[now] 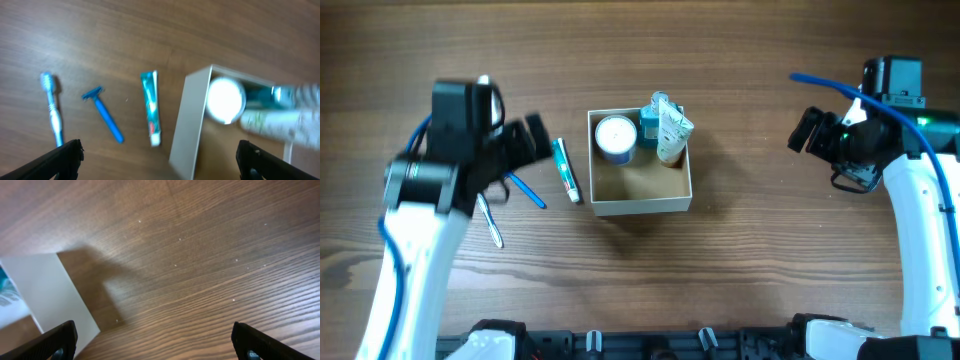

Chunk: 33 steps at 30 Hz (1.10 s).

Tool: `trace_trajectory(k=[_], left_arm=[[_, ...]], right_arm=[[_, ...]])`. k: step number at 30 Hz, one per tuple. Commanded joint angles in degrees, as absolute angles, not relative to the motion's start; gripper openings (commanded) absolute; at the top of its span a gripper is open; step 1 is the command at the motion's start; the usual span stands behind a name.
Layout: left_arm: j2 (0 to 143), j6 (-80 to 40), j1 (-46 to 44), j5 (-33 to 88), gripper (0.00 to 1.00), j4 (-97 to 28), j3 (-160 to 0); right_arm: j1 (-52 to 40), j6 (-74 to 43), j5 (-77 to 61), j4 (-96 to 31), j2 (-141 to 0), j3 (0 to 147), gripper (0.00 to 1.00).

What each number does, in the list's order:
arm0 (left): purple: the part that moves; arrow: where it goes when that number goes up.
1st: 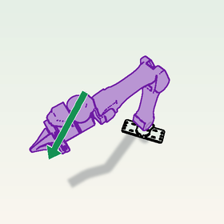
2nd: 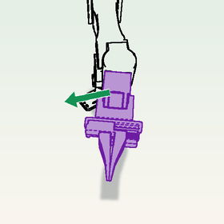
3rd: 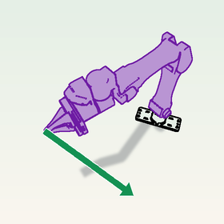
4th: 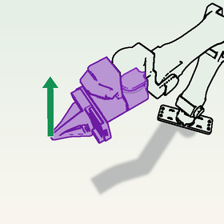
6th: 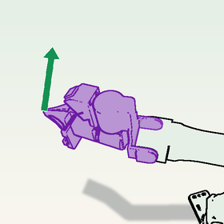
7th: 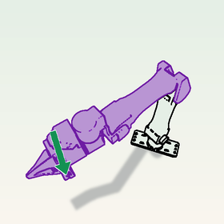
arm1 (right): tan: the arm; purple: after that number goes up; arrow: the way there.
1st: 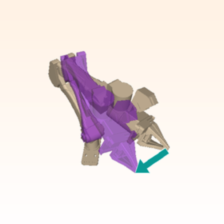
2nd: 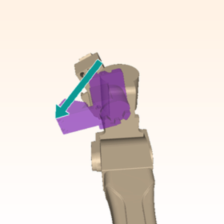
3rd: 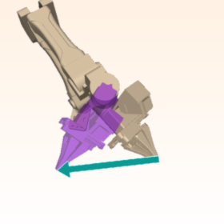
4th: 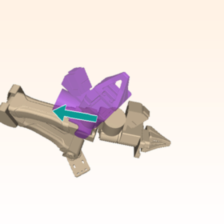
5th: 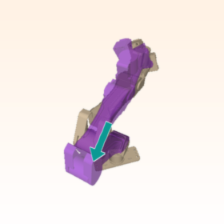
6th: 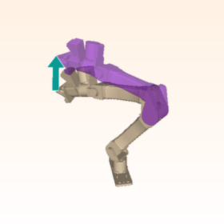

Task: Pack container
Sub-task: 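Reach the left gripper to the teal toothpaste tube and grasp it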

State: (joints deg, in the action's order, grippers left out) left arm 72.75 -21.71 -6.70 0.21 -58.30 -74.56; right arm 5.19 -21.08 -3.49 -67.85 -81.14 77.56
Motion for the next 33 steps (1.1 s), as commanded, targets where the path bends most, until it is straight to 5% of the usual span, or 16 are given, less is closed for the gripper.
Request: trace_trajectory(k=[1,10,33], left_arm=[[84.6,-28.0,-7.0,1.6,1.00,-57.2,-77.9],[108.0,-29.2,-7.0,5.3,1.00,-56.6,-77.9],[116.4,-29.2,-7.3,4.4,1.00,-54.3,-77.9]], right_arm=[[5.3,-18.0,-3.9,-66.7,-81.3,76.1,1.00],[5.3,-16.5,-3.2,-66.7,-81.3,76.1,1.00],[5.3,-16.5,-2.7,-66.5,-81.3,76.1,1.00]])
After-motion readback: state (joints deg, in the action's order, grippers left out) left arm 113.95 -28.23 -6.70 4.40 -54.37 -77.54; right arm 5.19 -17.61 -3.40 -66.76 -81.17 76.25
